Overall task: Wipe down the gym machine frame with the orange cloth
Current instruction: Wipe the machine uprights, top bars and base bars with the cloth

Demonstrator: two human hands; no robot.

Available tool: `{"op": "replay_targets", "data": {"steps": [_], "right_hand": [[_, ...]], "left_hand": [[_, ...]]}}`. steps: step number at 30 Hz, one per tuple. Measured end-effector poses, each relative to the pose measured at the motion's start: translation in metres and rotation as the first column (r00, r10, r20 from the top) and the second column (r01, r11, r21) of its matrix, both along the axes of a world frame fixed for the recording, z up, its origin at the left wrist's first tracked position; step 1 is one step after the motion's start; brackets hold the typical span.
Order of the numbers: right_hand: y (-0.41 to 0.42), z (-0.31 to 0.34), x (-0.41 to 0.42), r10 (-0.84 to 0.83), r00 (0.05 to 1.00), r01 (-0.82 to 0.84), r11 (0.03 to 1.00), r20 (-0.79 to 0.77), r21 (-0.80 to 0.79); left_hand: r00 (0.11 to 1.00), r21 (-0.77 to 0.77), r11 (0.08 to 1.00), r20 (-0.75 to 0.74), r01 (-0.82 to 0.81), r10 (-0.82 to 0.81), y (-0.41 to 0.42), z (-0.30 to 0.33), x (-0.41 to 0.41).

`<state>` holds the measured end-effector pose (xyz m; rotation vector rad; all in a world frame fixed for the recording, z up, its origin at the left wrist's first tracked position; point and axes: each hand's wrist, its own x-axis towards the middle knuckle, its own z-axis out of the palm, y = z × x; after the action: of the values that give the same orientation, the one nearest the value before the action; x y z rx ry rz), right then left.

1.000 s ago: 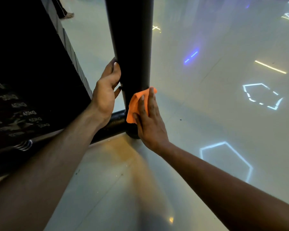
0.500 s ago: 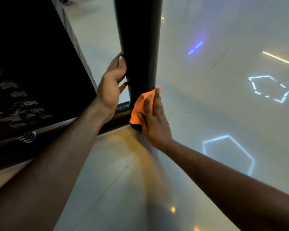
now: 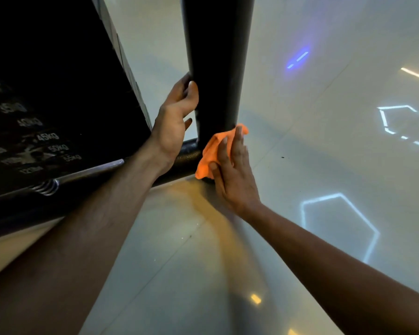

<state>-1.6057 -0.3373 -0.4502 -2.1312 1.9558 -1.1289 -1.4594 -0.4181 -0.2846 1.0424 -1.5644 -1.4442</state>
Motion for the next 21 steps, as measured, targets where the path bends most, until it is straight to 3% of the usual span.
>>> {"op": "replay_targets", "data": {"steps": [2,5,7,9,14,21], "right_hand": [[-0.004,0.026,0.004,0.017,0.997,-0.012,0.998,0.080,-0.058],[-0.036,0.101,0.009,0.052,0.967,0.027,0.953,0.250,-0.303],[-0.053,0.127,0.008,0.067,0.958,0.055,0.913,0.280,-0.405],[-0.046,0.114,0.004,0.050,0.969,0.043,0.930,0.242,-0.365],[-0.005,0.029,-0.002,0.017,0.992,-0.009,0.998,0.129,-0.066],[-0.037,0.105,0.009,-0.023,0.925,0.122,0.963,0.380,-0.238]], "left_hand": [[1.000,0.007,1.000,-0.004,0.005,-0.005,-0.002,-0.001,0.001],[1.000,0.014,1.000,-0.012,0.008,-0.008,-0.004,0.000,0.000],[1.000,0.014,1.000,-0.019,-0.001,0.001,-0.004,0.000,0.000],[1.000,0.016,1.000,-0.022,0.006,-0.005,-0.003,0.000,0.001],[0.999,0.017,1.000,-0.034,-0.008,0.008,0.000,-0.004,0.001],[1.000,0.000,1.000,-0.022,0.006,-0.006,0.000,-0.002,0.002]]}}
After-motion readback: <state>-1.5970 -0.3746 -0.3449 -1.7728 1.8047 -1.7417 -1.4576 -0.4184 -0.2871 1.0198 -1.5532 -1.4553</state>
